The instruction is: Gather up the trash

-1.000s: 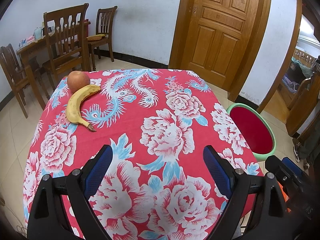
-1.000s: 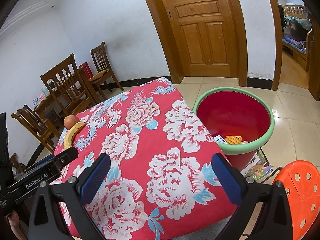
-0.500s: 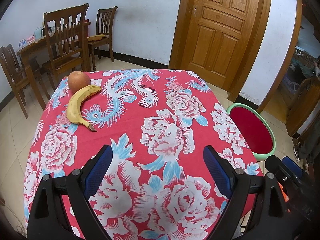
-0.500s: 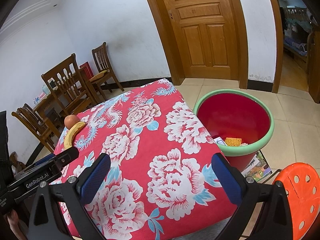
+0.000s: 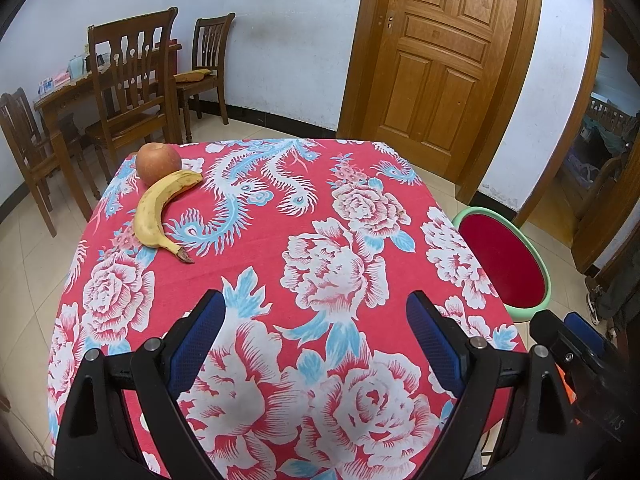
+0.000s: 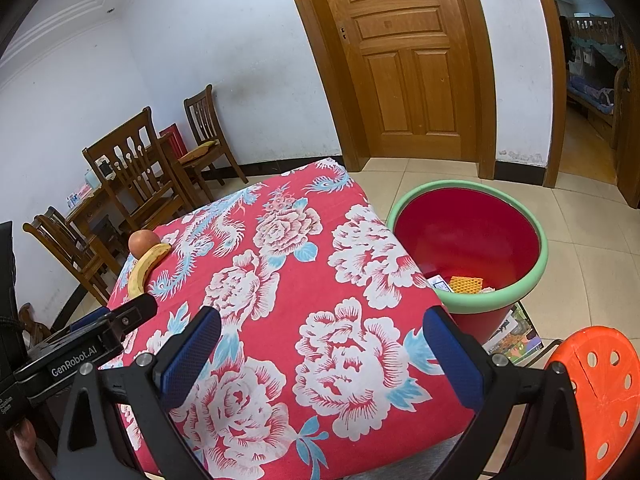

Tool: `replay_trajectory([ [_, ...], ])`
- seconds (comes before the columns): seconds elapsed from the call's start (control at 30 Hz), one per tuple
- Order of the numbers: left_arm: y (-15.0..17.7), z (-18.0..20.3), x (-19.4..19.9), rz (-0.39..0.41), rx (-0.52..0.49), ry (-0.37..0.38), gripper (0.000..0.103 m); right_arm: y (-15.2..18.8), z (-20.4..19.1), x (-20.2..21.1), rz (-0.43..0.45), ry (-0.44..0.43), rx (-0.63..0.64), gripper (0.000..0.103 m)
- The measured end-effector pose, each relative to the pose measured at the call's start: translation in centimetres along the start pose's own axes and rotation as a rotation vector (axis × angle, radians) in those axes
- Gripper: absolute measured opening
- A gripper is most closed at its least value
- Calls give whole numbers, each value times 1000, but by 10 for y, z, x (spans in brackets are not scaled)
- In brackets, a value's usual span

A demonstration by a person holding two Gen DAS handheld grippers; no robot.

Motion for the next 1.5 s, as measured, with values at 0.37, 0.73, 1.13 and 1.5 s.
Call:
replay_trajectory([
  [0.37, 0, -1, 0, 0, 1, -1, 91, 1, 0, 0, 1, 0, 1, 103],
  [0.73, 1, -11, -4, -25, 20, -32, 91, 1, -1, 0, -1, 1, 1, 103],
  [1.13, 20, -82, -70, -172, 35, -223, 91, -2, -10, -80, -153, 4, 76, 103],
  [1.5, 33, -98, -113, -213, 60, -241, 101, 11, -21, -170, -259, 85, 195, 103],
])
Point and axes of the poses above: each gripper's, at about its wrist camera, not at the fingertips, and x roughly against the way its jaws point, z to its right, y to its underside, the point moved 4 cm from there along -x, roughly the way its jaws point, and after that the axes turned 9 degrees about z, right-handed, at the moved point
